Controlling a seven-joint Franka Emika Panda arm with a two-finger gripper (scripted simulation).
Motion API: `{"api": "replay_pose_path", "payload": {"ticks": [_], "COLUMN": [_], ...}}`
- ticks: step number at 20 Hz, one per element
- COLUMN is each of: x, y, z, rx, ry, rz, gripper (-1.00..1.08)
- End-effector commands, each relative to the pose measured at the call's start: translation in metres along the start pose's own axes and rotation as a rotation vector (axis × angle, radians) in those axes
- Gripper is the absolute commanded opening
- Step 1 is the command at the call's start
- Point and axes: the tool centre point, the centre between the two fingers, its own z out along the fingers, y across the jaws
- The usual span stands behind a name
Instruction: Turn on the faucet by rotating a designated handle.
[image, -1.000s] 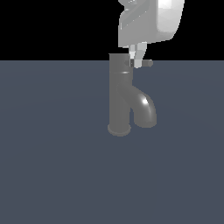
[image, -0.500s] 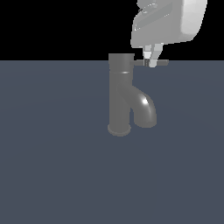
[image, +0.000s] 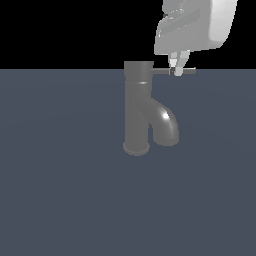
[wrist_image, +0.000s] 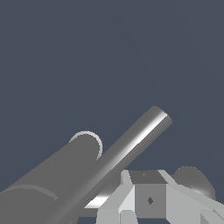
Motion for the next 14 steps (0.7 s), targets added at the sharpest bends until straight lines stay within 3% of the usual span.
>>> {"api": "replay_pose_path", "payload": {"ticks": [1,14], "x": [0.01,0.045], "y": [-0.007,-0.036], "z": [0.0,0.0], "rx": [0.004,0.005], "ry": [0.001,0.002], "rz": [0.005,0.017], "gripper": [-1.0,-1.0]}}
